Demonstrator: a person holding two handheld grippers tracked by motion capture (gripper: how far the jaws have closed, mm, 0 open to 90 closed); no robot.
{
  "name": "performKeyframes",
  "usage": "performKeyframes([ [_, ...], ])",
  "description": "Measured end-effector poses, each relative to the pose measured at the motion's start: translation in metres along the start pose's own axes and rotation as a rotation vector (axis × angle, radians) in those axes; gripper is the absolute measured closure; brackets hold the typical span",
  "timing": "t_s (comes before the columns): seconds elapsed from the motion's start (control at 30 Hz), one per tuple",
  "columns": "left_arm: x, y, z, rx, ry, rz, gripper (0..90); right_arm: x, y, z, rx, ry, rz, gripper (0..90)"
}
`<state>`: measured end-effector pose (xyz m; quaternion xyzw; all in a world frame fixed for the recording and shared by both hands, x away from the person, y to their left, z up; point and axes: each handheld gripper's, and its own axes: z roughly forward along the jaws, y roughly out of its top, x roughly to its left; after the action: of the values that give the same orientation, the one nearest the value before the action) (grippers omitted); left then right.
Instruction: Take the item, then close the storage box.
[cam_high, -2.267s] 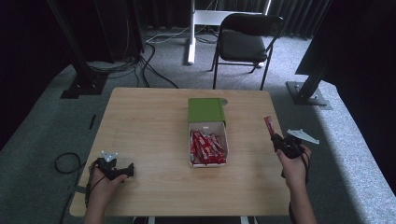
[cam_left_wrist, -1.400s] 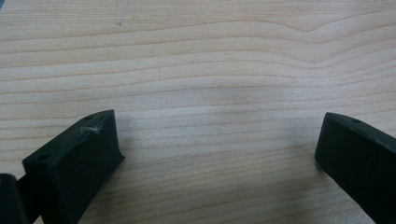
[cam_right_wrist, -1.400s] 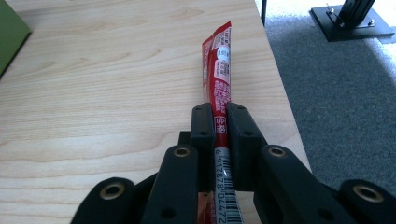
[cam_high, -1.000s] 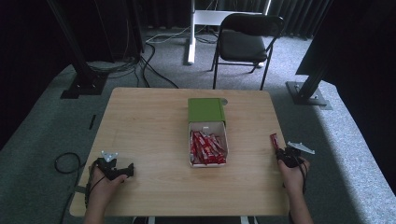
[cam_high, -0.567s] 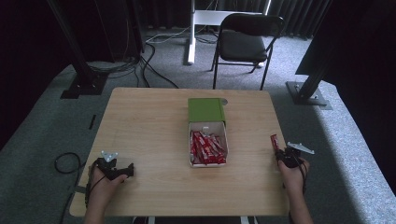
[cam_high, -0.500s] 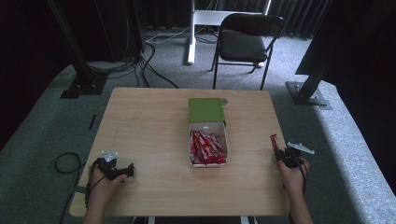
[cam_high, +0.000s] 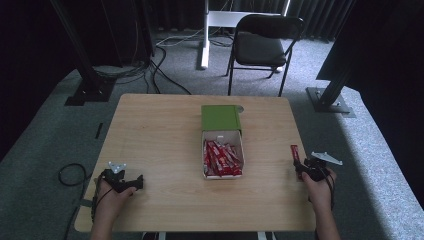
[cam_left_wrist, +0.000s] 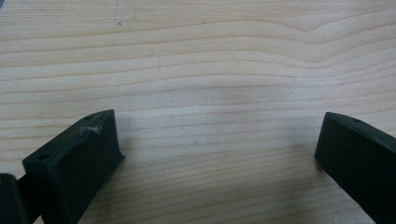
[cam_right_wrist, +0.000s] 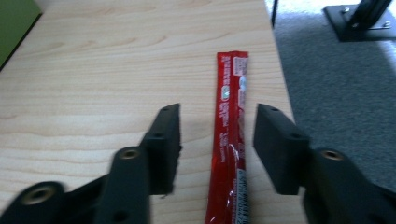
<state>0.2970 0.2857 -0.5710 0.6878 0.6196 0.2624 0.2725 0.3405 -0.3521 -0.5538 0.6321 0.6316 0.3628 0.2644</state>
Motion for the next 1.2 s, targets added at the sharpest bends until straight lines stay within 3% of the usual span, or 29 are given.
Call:
performKeyframes([
  [0.13, 0.0, 0.0, 0.0, 0.001, 0.0, 0.0, 0.8, 0.002, 0.002, -0.005, -0.014, 0.005, -0.015, 40.8],
  [0.17, 0.0, 0.0, 0.0, 0.001, 0.0, 0.0, 0.8, 0.003, 0.004, -0.007, -0.035, 0.026, -0.018, 32.9],
  [0.23, 0.0, 0.0, 0.0, 0.001, 0.0, 0.0, 0.8, 0.005, 0.005, -0.008, -0.055, 0.04, -0.043, 27.3],
  [0.37, 0.0, 0.0, 0.0, 0.0, -0.005, 0.006, 0.9, 0.01, 0.007, -0.011, -0.073, 0.07, -0.072, 23.3],
  [0.57, 0.001, -0.001, -0.001, -0.002, -0.017, 0.016, 0.9, 0.02, 0.005, -0.013, -0.072, 0.126, -0.085, 23.4],
  [0.77, 0.001, -0.001, 0.0, -0.004, -0.014, 0.011, 0.8, 0.034, -0.001, -0.009, -0.046, 0.188, -0.144, 22.9],
  [1.07, 0.001, -0.001, -0.001, -0.003, -0.011, 0.009, 0.9, 0.044, -0.013, -0.002, -0.005, 0.237, -0.2, 21.2],
  [1.2, -0.001, -0.001, -0.001, -0.005, -0.029, 0.035, 0.9, 0.047, -0.012, -0.003, -0.009, 0.253, -0.213, 21.2],
])
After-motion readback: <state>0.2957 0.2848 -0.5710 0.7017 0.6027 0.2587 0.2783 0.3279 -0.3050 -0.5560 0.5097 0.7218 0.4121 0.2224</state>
